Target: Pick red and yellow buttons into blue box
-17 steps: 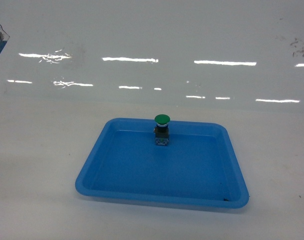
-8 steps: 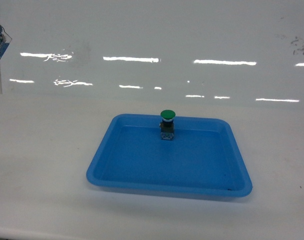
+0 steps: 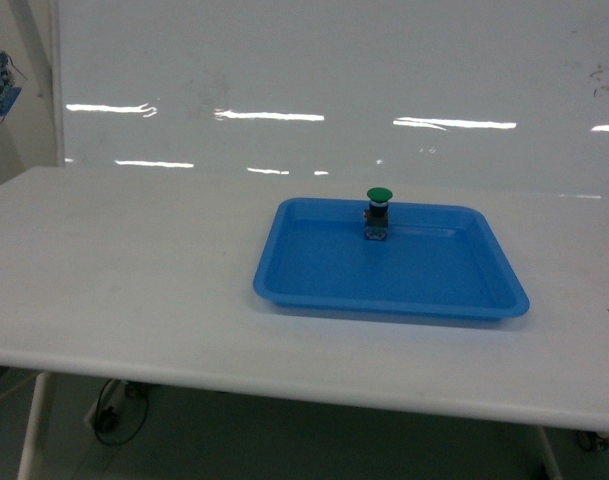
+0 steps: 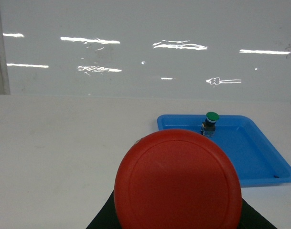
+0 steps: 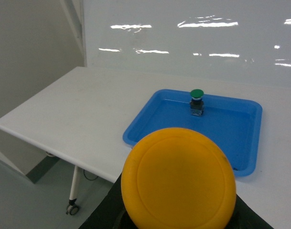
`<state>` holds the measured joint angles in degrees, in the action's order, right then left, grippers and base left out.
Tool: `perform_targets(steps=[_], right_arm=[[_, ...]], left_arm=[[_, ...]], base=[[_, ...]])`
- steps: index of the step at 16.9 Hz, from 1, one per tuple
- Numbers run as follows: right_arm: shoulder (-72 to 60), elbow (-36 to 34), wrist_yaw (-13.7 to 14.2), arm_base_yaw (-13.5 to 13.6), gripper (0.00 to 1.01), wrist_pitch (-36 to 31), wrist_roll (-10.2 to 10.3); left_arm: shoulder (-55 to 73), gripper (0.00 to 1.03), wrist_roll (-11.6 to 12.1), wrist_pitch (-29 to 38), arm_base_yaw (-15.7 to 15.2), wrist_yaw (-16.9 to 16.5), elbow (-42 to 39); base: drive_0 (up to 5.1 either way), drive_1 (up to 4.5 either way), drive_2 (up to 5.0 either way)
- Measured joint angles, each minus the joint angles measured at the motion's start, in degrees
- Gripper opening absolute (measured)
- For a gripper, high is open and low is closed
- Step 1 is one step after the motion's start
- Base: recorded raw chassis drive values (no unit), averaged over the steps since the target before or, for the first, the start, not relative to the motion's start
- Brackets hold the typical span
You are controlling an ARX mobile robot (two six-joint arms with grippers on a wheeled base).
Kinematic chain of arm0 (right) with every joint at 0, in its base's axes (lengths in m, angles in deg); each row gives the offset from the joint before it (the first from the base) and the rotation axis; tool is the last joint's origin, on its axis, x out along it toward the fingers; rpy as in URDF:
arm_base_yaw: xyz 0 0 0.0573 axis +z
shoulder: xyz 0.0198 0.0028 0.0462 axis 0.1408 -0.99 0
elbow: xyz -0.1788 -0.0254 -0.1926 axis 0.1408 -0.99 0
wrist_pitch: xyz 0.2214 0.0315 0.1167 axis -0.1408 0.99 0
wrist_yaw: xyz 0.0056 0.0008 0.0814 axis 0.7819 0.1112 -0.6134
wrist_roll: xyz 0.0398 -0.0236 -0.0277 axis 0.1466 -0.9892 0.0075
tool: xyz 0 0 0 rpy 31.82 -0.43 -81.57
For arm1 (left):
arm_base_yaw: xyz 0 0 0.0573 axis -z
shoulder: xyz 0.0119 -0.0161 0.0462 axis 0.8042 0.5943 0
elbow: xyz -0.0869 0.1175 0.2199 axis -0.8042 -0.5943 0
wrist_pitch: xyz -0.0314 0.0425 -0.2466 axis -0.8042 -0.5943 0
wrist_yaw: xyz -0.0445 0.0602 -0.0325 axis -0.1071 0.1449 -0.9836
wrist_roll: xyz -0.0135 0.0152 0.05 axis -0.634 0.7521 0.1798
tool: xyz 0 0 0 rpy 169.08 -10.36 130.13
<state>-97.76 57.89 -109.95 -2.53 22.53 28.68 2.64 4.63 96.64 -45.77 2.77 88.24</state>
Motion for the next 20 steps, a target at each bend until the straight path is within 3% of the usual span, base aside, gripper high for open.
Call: perform_targets(steps=[4,20], right_arm=[[0.0,0.0,-0.1,0.0,0.26,-0.2,0.0],[0.0,0.0,-0.3,0.1,0.26,-0.3,0.0]], left_arm=[[0.0,0.24,0.0,0.1,0.0,0.3,0.0],[-0.2,0.24,0.0,0.2,-0.1,0.4,0.0]], base=[[0.0,0.00,0.0],[3.5,-4.76,0.9]])
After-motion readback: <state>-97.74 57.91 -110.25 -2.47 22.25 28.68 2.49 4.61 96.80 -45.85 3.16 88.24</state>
